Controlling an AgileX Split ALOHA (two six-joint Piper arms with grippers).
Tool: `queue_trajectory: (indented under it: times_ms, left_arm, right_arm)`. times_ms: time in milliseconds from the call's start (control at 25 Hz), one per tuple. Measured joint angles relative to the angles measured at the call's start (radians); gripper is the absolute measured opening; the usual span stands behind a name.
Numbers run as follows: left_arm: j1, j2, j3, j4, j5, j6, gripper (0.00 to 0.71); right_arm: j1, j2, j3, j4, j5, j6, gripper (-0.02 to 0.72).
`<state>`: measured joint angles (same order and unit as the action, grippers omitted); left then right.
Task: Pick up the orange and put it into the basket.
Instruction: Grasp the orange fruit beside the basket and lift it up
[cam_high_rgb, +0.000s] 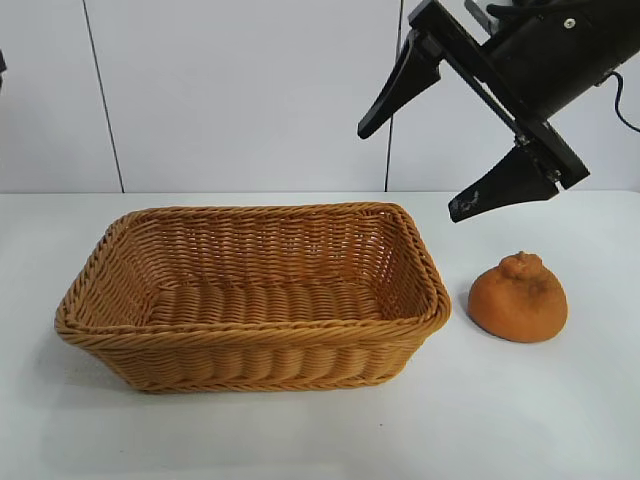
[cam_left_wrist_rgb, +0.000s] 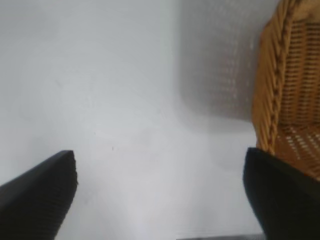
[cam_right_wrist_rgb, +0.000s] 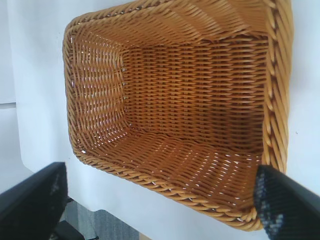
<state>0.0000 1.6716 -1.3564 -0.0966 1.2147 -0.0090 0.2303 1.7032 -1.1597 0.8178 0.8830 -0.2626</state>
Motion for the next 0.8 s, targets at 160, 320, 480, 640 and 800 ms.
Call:
queue_trajectory:
  times_ms: [160,320,480,640,800]
  left_arm:
    - [-0.001,-0.156,0.134,0.0,0.0,0.009,0.643]
    - [-0.001,-0.353,0.277,0.0,0.0,0.009,0.643]
    - [-0.001,-0.572,0.41,0.0,0.002,0.009,0.643]
    - [-0.001,-0.788,0.534,0.0,-0.001,0.009,0.643]
    - [-0.001,-1.003,0.635,0.0,-0.021,0.009,0.643]
  right_arm:
    - [0.0,0.0,0.0,-0.002,0.0,0.0,0.694]
    - [0.0,0.0,0.0,-0.003,0.0,0.0,0.694]
    - [0.0,0.0,0.0,-0.004,0.0,0.0,0.694]
    - [0.0,0.0,0.0,-0.004,0.0,0.0,0.694]
    - [0.0,0.0,0.0,-0.004,0.0,0.0,0.694]
